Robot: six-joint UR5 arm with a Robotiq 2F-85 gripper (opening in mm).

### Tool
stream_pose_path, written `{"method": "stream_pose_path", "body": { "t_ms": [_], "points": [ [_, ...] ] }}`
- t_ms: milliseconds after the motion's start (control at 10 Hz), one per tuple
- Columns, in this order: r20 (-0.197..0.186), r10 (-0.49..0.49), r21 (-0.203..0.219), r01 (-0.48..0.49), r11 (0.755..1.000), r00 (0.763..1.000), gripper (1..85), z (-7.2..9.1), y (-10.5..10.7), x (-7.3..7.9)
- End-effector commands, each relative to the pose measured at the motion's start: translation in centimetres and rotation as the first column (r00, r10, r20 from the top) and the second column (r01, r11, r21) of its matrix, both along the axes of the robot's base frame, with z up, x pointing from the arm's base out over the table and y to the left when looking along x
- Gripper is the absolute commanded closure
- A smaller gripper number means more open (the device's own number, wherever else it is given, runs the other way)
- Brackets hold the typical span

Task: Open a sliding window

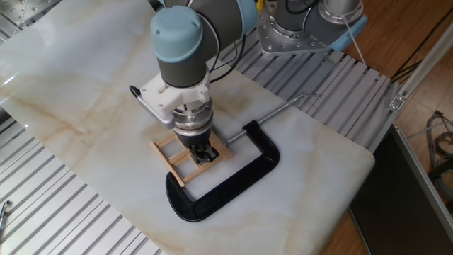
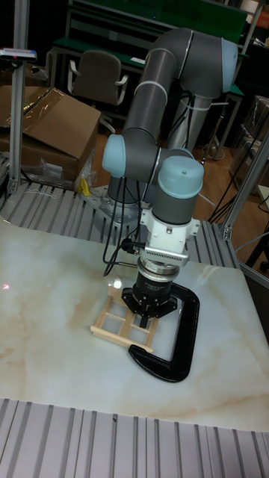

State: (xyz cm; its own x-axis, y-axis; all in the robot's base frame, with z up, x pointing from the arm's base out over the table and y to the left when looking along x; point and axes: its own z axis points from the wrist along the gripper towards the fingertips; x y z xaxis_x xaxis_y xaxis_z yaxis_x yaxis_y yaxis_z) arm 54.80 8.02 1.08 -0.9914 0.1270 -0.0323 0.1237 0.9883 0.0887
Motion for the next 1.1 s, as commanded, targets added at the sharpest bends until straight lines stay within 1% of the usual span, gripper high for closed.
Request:
{"method": "stream_pose_path", "body": {
  "t_ms": [0,600,900,1000],
  "points": [
    [-0.008,-0.003,0.012,0.003,1.0,1.0,85.0,0.2,0.1,0.38],
    [-0.005,0.005,0.012,-0.005,1.0,1.0,85.0,0.06,0.2,0.62],
    [-0.006,0.014,0.015,-0.014,1.0,1.0,85.0,0.28,-0.12,0.93],
    [-0.008,0.009,0.015,-0.009,1.0,1.0,85.0,0.27,0.13,1.11]
  ]
}}
